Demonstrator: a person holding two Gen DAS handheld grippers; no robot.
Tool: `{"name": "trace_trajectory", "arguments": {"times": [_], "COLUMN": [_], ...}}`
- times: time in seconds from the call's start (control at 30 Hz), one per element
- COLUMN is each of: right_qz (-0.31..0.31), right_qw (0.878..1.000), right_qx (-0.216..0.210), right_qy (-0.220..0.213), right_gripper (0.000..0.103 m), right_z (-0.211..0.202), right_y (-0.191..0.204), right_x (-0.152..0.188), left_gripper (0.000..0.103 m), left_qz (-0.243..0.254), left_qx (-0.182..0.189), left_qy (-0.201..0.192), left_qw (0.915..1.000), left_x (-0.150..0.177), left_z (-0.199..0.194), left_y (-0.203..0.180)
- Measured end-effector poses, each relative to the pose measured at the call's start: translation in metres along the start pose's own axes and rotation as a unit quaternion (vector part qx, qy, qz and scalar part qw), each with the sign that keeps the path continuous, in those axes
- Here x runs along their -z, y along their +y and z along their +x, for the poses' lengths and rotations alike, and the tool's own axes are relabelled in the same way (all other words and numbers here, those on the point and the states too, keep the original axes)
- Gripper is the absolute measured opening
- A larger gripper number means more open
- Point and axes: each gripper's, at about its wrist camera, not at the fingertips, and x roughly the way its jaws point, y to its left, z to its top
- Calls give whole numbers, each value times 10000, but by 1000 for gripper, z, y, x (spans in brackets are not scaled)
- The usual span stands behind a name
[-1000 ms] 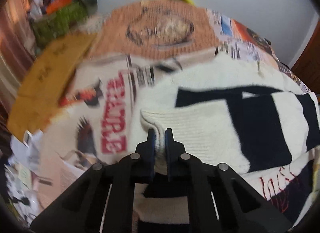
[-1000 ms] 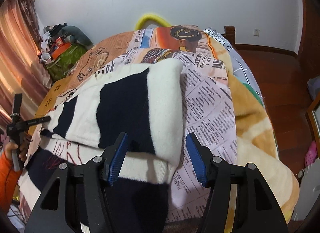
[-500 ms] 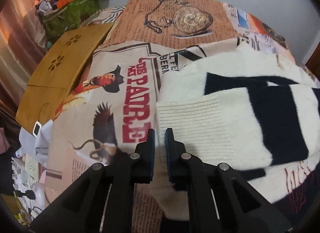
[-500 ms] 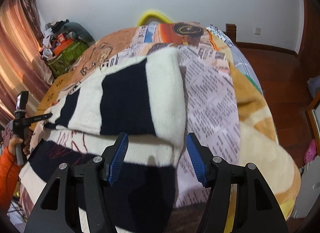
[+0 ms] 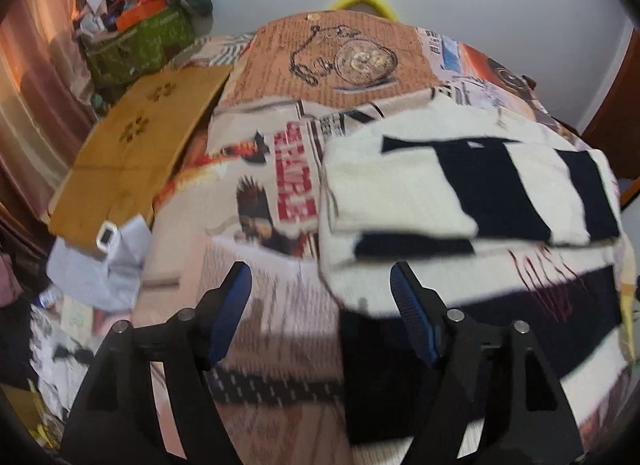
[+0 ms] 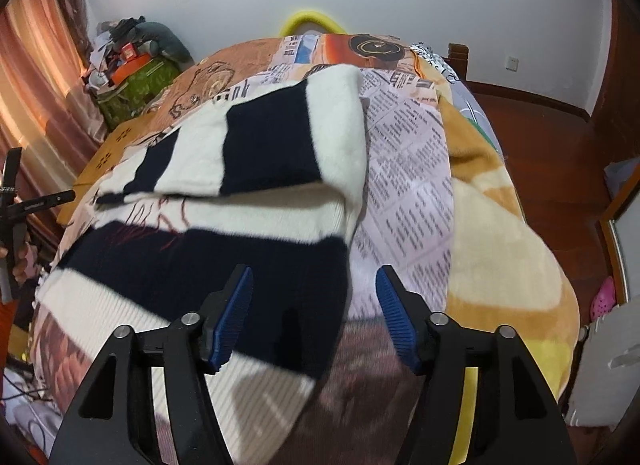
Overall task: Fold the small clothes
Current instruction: 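Grasp the sweater hem with both grippers and lift it up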
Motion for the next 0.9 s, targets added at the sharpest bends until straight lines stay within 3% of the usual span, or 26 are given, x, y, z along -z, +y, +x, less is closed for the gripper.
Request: {"name": "trace_trajectory", "arguments": {"times": [0.3,0.53,0.63,0.8,0.9], "right_qz": [144,280,273,193,24], "right_qw": [9988,9984,9984,9980,9989], "right_qx": [-156,-309,-410,-559,-466], "right_qy": [448,377,289,203,94], "right_gripper": [61,61,46,17,8], "right_z": [6,5,4,4,1], "right_y": [10,14,17,26,34], "right_x": [42,59,62,61,58], "left_gripper": [78,77,59,18,10], "left_qz": [-87,-379,-419,-475,-273], "left_qx": [268,544,791,1175,1029], "left_qy": [876,936,859,845,746], "left_qw": [9958,9934,9923,9883,9915], "left_x": [67,91,95,95,94], "left_z": [7,5,2,-4,-10], "left_y": [1,4,1,-7,-18]}}
